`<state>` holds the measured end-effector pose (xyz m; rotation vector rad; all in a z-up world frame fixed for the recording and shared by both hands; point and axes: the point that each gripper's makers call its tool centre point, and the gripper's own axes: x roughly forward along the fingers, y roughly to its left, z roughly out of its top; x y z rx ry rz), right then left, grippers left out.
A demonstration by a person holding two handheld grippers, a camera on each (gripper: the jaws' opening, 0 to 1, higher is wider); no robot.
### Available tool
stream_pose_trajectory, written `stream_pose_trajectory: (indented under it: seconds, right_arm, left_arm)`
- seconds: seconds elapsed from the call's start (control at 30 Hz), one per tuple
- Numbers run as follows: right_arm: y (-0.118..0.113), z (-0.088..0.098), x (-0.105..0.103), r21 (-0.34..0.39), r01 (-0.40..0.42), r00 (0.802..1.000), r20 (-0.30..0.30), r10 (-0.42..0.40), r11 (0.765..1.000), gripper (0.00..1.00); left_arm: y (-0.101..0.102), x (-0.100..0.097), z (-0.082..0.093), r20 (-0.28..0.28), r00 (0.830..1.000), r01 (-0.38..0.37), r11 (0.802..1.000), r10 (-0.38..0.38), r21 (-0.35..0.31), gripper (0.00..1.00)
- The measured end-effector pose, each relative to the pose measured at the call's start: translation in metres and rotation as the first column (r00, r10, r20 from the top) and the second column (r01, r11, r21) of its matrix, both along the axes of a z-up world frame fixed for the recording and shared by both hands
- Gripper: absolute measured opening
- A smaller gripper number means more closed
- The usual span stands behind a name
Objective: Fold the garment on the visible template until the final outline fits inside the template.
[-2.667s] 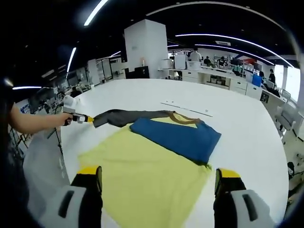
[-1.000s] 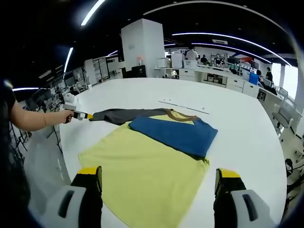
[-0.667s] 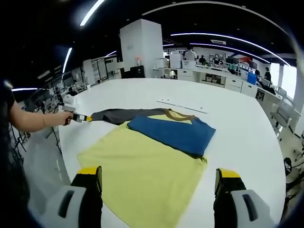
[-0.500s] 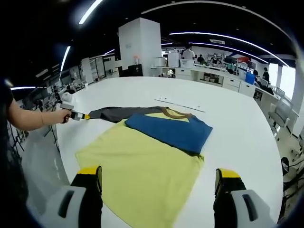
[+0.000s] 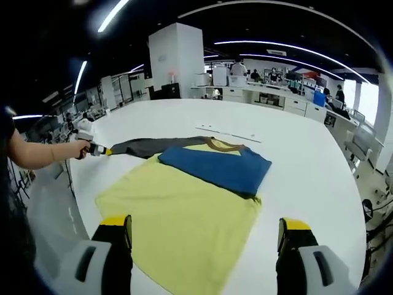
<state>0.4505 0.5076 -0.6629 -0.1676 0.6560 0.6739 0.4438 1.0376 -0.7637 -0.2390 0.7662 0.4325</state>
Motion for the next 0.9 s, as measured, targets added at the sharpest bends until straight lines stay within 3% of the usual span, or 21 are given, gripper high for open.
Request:
stream_pose_trajectory:
  seconds: [0.13, 0.6, 0.77, 0.9]
  right_arm:
    - [0.000, -0.003, -0.002, -0.014, -0.004, 1.000, -0.003, 0.004, 1.000, 1.00]
    - [-0.001, 0.001, -0.001, 0.033, 0.017, 1.000, 0.006, -0.017, 0.999, 1.00]
    - [0.001, 0.002, -0.002, 0.042, 0.012, 1.000, 0.007, -0.012, 0.999, 1.00]
    - [0.000, 0.002, -0.003, 0.046, 0.014, 1.000, 0.002, -0.014, 0.999, 1.00]
  left_arm:
    - [0.004, 0.000, 0.003, -0.025, 0.998, 0.054, 0.997, -0.053, 0.051, 0.01]
    - [0.030, 0.009, 0.003, -0.065, 0.988, 0.148, 0.980, -0.140, 0.132, 0.00]
    - [0.033, 0.014, 0.003, -0.075, 0.980, 0.196, 0.969, -0.186, 0.151, 0.00]
    - [0.037, 0.017, 0.002, -0.054, 0.982, 0.186, 0.973, -0.180, 0.136, 0.00]
